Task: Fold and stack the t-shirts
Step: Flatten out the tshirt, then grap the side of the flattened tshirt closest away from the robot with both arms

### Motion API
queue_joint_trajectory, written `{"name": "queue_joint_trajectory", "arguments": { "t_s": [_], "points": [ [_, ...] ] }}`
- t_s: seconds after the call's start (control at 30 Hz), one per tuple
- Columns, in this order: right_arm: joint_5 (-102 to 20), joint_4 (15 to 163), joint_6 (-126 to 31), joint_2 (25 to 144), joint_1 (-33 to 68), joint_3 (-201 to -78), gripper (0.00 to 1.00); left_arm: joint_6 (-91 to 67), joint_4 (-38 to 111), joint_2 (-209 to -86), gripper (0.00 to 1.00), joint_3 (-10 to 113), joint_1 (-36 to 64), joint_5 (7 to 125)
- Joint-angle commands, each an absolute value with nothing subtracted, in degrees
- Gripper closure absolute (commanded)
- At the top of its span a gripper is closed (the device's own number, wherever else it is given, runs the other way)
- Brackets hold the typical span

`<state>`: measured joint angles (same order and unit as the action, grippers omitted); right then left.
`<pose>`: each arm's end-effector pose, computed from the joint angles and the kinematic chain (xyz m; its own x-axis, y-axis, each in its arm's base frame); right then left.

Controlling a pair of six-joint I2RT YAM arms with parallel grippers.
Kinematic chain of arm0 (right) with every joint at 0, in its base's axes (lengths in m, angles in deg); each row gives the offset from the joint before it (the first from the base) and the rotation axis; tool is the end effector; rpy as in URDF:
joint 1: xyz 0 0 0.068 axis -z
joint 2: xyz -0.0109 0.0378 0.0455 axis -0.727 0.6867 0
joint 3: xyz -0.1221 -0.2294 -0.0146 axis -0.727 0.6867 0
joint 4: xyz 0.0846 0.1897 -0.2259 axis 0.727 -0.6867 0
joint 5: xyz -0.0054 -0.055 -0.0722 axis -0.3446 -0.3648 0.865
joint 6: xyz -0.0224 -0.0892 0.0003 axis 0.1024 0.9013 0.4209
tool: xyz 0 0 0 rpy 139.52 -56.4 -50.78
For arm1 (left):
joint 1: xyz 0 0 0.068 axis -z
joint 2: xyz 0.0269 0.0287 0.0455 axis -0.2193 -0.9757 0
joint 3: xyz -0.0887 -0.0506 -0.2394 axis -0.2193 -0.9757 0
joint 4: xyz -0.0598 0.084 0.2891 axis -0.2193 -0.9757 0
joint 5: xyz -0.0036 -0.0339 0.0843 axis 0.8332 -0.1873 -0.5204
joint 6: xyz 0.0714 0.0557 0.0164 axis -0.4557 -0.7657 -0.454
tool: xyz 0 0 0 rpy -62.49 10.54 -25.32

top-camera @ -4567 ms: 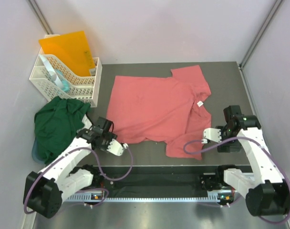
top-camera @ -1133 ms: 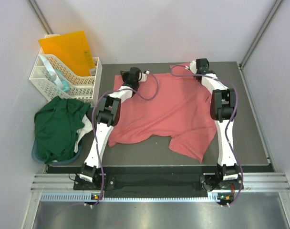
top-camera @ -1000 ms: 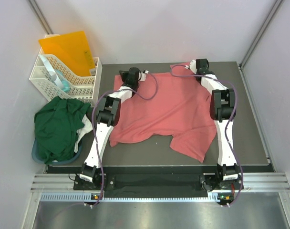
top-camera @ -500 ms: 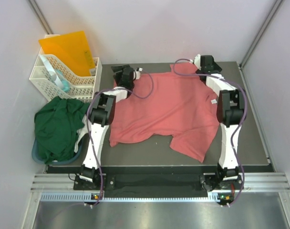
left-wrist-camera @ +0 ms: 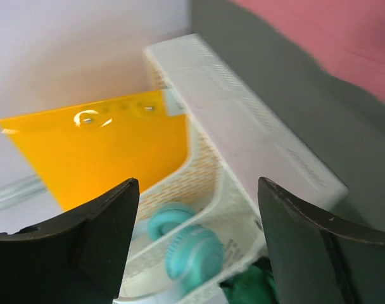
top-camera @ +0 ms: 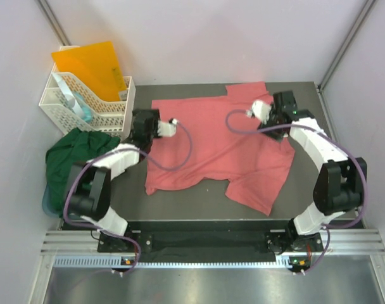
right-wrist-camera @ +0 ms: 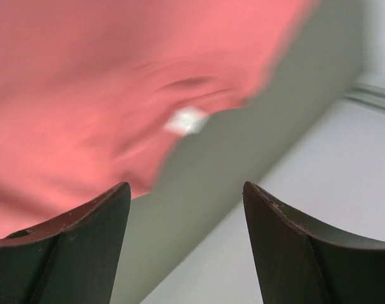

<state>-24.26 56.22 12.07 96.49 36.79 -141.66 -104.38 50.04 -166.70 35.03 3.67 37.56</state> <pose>0.4311 0.0621 0.2274 -0.3890 -0.8680 -0.3088 -0.6308 0.4952 -0.5974 0.4349 -0.0975 0.1698 -0.1044 0.9944 -0.0183 0.3627 0.0552 0.9303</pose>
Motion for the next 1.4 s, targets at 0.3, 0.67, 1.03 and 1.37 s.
{"name": "queue_joint_trajectory", "arguments": {
  "t_s": [0.3, 0.67, 1.03, 1.37],
  "points": [
    [-34.22, 38.81, 17.51, 75.75, 24.76, -116.35, 0.28, -100.53, 13.15, -136.41, 0.17, 16.64, 7.63, 55.06],
    [-35.27, 34.85, 13.55, 68.98, 14.82, -110.18, 0.29, -98.6, -12.98, -126.99, 0.2, 16.64, 8.69, 67.54],
    [-38.0, 31.17, 12.23, 65.12, 9.64, -106.4, 0.3, -94.29, -8.06, -134.72, 0.29, 13.91, 12.64, 67.37],
    [-37.48, 27.65, 10.82, 59.31, 3.04, -103.5, 0.29, -92.71, -8.14, -138.86, 0.35, 15.76, 14.84, 68.25]
  ]
}}
